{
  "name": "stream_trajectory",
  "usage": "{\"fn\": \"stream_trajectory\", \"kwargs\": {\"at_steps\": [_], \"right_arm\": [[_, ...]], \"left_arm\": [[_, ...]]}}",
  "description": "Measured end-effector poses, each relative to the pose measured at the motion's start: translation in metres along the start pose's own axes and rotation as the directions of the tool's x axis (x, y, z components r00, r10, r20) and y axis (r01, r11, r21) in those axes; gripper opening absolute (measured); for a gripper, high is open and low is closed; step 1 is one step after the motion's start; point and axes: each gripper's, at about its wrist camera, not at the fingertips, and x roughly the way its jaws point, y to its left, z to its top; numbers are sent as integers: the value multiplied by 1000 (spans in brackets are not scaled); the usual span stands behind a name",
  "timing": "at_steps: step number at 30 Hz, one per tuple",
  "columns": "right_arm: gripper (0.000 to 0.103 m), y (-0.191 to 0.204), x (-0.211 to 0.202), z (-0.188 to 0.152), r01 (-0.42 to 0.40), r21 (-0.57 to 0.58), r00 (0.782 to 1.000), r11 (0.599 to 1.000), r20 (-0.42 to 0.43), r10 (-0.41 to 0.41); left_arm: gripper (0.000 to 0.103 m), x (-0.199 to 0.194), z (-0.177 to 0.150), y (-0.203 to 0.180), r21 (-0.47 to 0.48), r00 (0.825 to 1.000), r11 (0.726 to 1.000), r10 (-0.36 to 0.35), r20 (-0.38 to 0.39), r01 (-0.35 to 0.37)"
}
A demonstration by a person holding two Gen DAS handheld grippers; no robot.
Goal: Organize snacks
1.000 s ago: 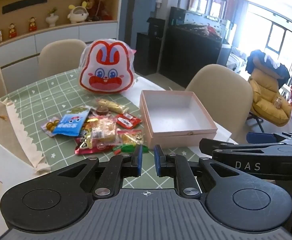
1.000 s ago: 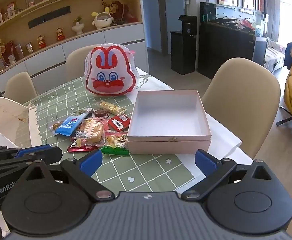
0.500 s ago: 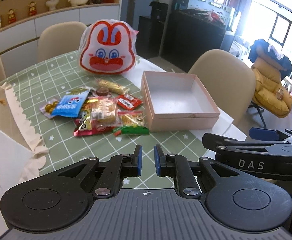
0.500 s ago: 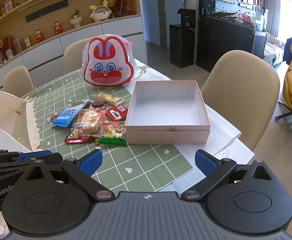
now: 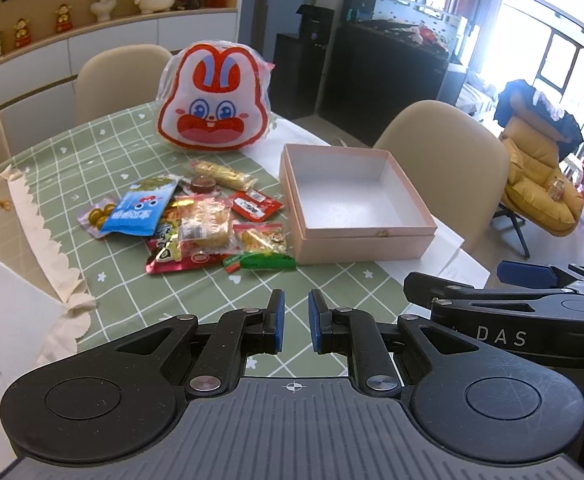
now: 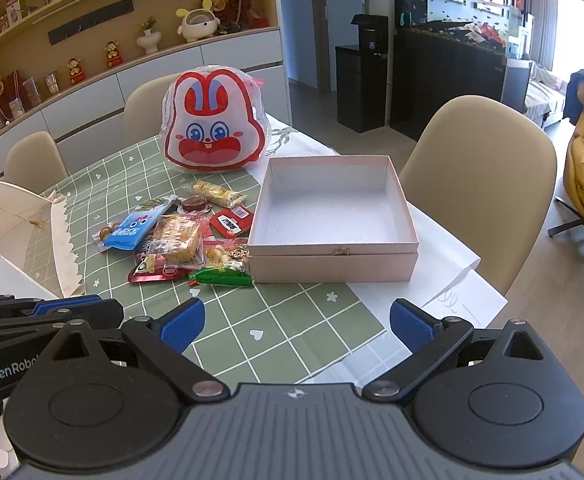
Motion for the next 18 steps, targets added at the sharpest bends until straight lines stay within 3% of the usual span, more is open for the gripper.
{"fn": "stream_trajectory", "kwargs": {"at_steps": [18], "right_arm": [[100,0,-4,-3,-1,2,1000,1000,5,1]], "left_arm": [[17,-6,0,-1,4,1000,1000,-24,13,24]]}}
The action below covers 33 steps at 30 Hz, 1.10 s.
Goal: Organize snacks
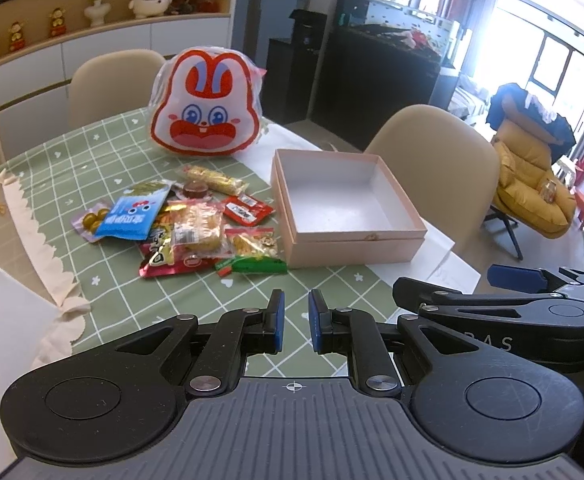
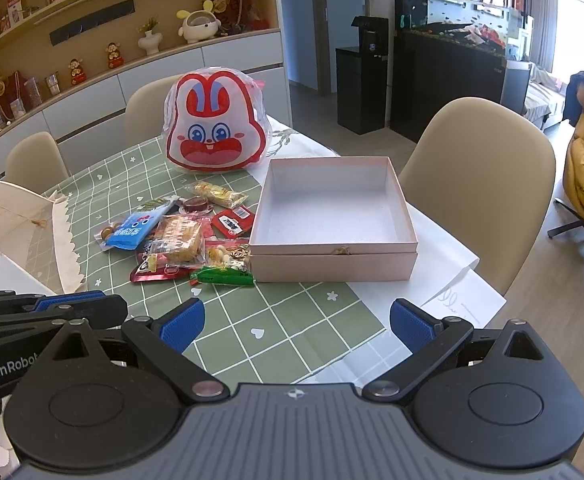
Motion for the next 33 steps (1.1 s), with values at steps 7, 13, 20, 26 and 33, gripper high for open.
{"fn": "stream_trajectory", "kwargs": {"at_steps": [7,13,20,26,33], "right_arm": [[100,0,0,0,1,-1,1000,1000,0,-1],[100,0,0,0,-1,-1,1000,1000,1,1],[100,0,1,1,-4,-6,1000,1000,0,4],[100,1,3,2,-7,-10,1000,1000,0,7],[100,1,12,9,-33,-73,997,997,63,38]], "left_arm": [[17,1,0,1,-5,1000,1000,1,-5,-1],[17,1,0,1,-5,1000,1000,2,-4,-2],[17,2,-2,3,-12,1000,1000,8,-3,-8],[17,6,0,6,-27,1000,999,25,-10,-25],[17,24,10,23,-70,999,997,36,6,-36]]}}
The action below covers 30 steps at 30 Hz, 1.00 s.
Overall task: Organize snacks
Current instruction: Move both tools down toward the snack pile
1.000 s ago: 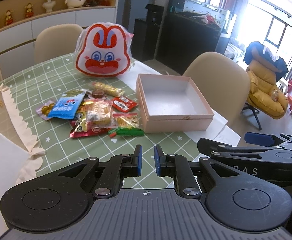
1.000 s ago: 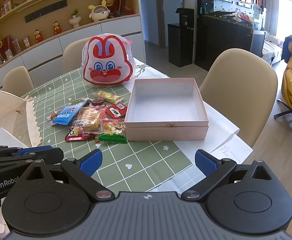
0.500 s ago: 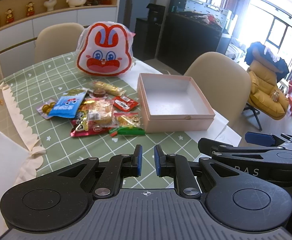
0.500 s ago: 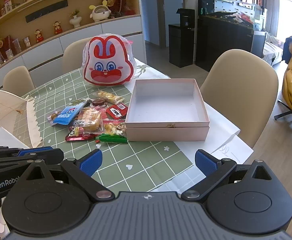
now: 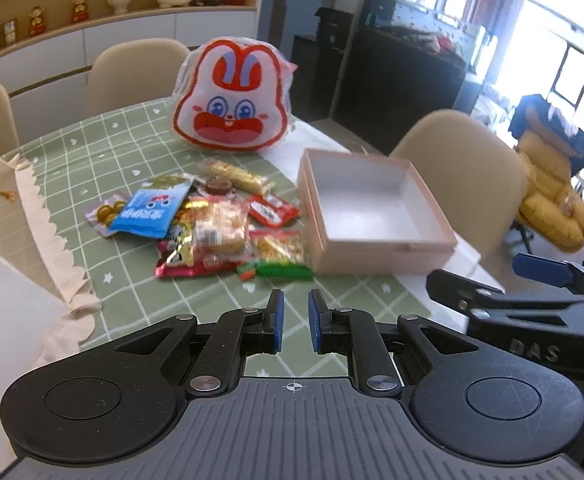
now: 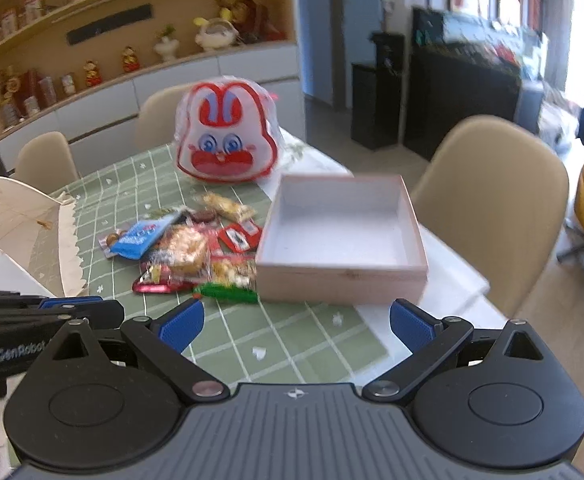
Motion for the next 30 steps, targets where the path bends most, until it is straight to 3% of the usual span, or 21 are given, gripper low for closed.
{"fn": "stream_trajectory", "kwargs": {"at_steps": [4,7,10,14,16,18,20,23,26,28,30], "right_arm": [[100,-1,16,20,-46,-71,998,996,34,48],[100,1,33,45,-71,-98,997,993,31,74],[100,7,59,78,-93,-120,995,988,6,95],[100,17,85,118,-132,-127,991,983,6,134],[100,23,93,135,-139,-153,989,978,25,145],[100,27,100,147,-147,-179,987,973,43,157],[100,31,110,152,-153,-191,986,970,35,162],[100,34,128,148,-187,-189,982,964,-9,189],[100,36,151,136,-221,-163,975,962,-76,211],[100,41,167,125,-235,-153,968,960,-122,217],[100,46,179,116,-250,-157,961,955,-158,225]], "left_arm": [[17,16,24,28,-60,998,997,-41,42,43],[17,25,49,45,-76,996,997,27,79,-21],[17,38,75,59,-28,989,993,115,93,-113],[17,63,113,103,-56,991,993,104,85,-99],[17,83,124,130,-79,987,987,146,65,-140],[17,109,129,164,-148,978,968,209,25,-204],[17,134,125,195,-241,976,947,218,-1,-211],[17,167,111,230,-378,967,892,254,-36,-248],[17,192,99,251,-431,947,853,322,-12,-295],[17,207,93,260,-450,937,838,350,8,-309],[18,220,89,263,-449,950,846,310,-24,-287]]}}
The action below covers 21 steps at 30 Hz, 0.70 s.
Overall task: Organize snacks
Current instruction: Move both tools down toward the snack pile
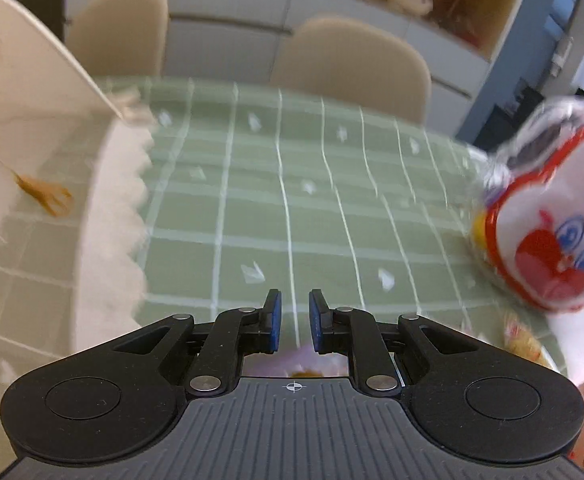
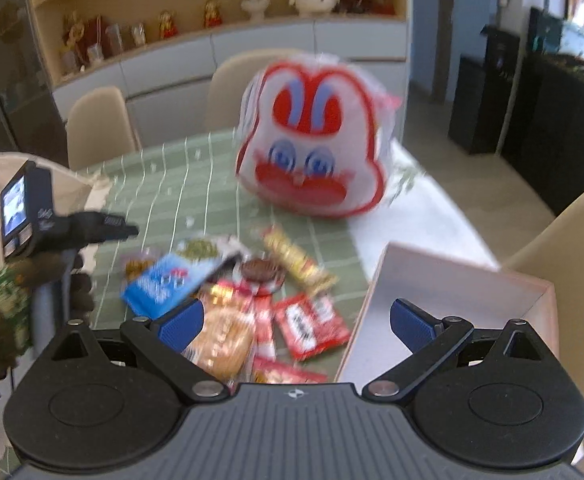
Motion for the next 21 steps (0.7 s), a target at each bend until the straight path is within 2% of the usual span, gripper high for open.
{"fn": "stream_trajectory", "kwargs": {"at_steps": [2,5,8,12,17,21], "right_arm": [[100,6,12,-4,-16,-21,1000,1000,-22,15],[100,15,23,-9,-34,-66,999,997,-20,33],[100,26,32,-11,-73,-104,997,992,-15,72],[100,44,57,-13,-116,-128,993,985,-53,110],[99,56,89,-20,-97,-160,990,982,-115,79],[82,62,90,-35,-129,-154,981,980,-165,103]], "left_arm": [[18,-2,-7,-7,84,1000,996,-22,2,21],[19,-9,-16,-15,202,995,974,-88,-56,98],[18,-22,-33,-21,251,982,951,-156,-111,180],[19,-43,-53,-16,252,967,937,-210,-142,241],[19,-64,-67,-2,212,937,922,-282,-208,325],[19,-76,-78,2,218,919,908,-303,-250,359]]}}
